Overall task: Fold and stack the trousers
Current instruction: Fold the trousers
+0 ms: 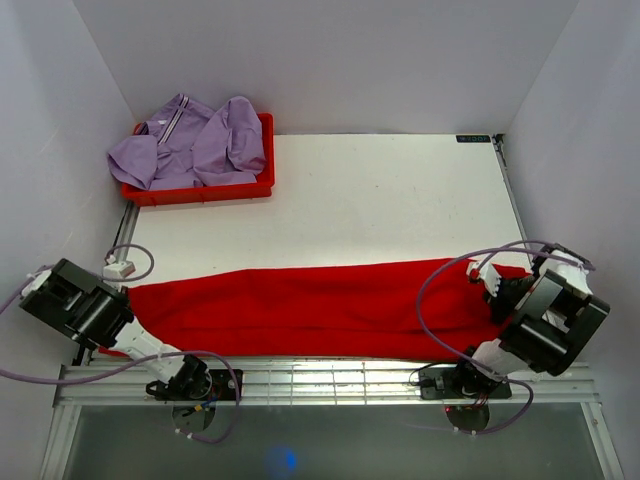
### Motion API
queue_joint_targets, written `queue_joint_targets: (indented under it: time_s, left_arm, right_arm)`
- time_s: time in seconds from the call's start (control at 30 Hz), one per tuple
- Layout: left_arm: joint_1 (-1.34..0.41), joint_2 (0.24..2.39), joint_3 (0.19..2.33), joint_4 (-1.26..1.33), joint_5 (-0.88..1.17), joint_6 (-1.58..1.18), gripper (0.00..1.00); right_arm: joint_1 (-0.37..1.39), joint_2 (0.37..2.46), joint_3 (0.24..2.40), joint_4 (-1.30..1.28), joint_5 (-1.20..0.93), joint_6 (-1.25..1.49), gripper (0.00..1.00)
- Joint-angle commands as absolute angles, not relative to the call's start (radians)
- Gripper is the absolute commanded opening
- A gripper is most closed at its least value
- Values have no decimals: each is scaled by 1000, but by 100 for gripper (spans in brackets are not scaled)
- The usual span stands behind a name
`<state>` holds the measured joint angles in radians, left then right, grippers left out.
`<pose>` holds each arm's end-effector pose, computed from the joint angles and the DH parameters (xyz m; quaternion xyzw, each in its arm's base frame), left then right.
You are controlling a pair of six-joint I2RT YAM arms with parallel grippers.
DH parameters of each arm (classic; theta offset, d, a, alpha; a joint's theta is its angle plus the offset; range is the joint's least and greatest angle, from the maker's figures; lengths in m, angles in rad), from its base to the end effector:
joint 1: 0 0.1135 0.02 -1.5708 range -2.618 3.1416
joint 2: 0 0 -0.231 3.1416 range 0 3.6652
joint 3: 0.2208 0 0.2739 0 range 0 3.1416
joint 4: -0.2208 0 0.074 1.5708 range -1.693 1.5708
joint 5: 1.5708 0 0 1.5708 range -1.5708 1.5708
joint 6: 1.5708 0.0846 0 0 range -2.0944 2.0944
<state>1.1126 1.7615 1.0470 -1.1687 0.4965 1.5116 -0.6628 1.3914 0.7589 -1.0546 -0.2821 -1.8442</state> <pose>0.1509 0.2148 0.0693 0.1523 0.9461 -0.2079 0.1961 0.1814 -0.1118 0.0770 -0.5437 0.8255 0.0985 0.1154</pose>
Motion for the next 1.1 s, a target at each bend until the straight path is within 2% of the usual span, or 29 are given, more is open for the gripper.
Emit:
queue_joint_targets:
  time_s: [0.0,0.23,0.43,0.57,0.73,0.9,1.07]
  left_arm:
    - [994,1830,1075,-892,512,1260,0]
    - [847,1942,1325,-836,526,1011,0]
    - [827,1983,1521,-911,623,950,0]
    - [827,1991,1725,-952,699,881,0]
    - [836,1987,1905,-980,804,808,0]
    - [893,1919,1898,-1014,864,885,0]
    - [1014,1884,1752,-1097,868,1066,0]
  right_arm:
    - [-621,1491,836,-884,-299,-1706,8]
    - [-506,1630,1023,-841,-350,-1539,8]
    - [-488,1683,1192,-896,-382,-1503,8]
    - [-489,1684,1339,-969,-408,-1497,8]
    - [-508,1694,1578,-1113,-479,-1500,8]
    - [-595,1619,1517,-1172,-477,-1649,8]
    - [-666,1540,1255,-1118,-428,-1755,8]
